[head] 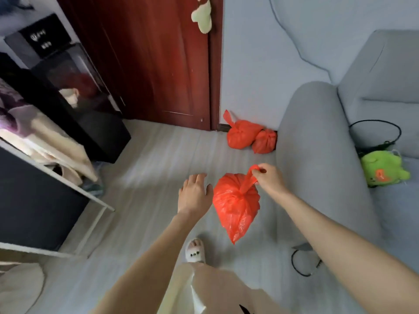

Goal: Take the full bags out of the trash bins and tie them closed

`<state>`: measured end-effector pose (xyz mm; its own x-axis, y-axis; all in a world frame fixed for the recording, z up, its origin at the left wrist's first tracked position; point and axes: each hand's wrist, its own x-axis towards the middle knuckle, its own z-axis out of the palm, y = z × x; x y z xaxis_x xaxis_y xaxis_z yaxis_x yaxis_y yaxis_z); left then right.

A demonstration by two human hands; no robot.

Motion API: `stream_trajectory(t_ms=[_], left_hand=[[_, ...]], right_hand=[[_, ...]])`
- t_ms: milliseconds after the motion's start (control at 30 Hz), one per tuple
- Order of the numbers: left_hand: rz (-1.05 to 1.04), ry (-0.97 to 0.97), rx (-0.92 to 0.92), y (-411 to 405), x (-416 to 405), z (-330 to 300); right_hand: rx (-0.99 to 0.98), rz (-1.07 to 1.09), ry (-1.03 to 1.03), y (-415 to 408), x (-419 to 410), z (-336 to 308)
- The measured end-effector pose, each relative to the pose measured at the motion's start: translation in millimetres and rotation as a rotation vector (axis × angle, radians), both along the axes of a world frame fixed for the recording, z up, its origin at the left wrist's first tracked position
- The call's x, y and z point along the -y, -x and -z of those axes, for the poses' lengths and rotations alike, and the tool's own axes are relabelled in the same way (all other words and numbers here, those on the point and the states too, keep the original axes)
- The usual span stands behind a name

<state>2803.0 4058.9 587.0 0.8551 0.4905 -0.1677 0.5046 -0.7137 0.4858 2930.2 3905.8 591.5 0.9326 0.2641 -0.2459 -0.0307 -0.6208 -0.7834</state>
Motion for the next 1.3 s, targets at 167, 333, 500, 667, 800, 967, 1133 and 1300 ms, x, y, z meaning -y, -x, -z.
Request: stream_trajectory(t_ms=[167,333,500,667,800,967,1133,1300], left_hand=[[0.143,-0.024,0.072,-156.4,-74.8,10.1],[0.29,-0.082,0.118,-321.0,-135.9,6.3],[0.411,-0.12,0.106,-461.8,-151.5,-5.8],[0.476,-0.263,0.093,-602.0,-145.1,5.0],[0.51,-0.444,0.091,-713.2,-136.8,51.7],[0.532,-0.572,0.1,-830.6,-128.2,150.0],[0.661,-0.843,0.181,-890.8,-140.2,225.7],[0.614,-0.911,0.19,-913.8,-154.2,249.9]], right_hand=[[-0.024,0.189,-0.079,-158.8,-42.0,44.9],[-0.083,0.395,-0.204,-277.7,-86.3,0.7],[-0.105,0.417,-0.179,-410.3,-98.5,20.3],[-0.109,0.428,-0.118,-529.6,-110.4,43.5],[-0.105,0.47,-0.072,-615.5,-107.9,91.2],[-0.136,0.505,0.1,-701.4,-96.9,207.9],[-0.296,0.505,0.231,-732.6,-82.7,296.8],[-0.292,0.497,0.219,-747.6,-79.1,322.7]])
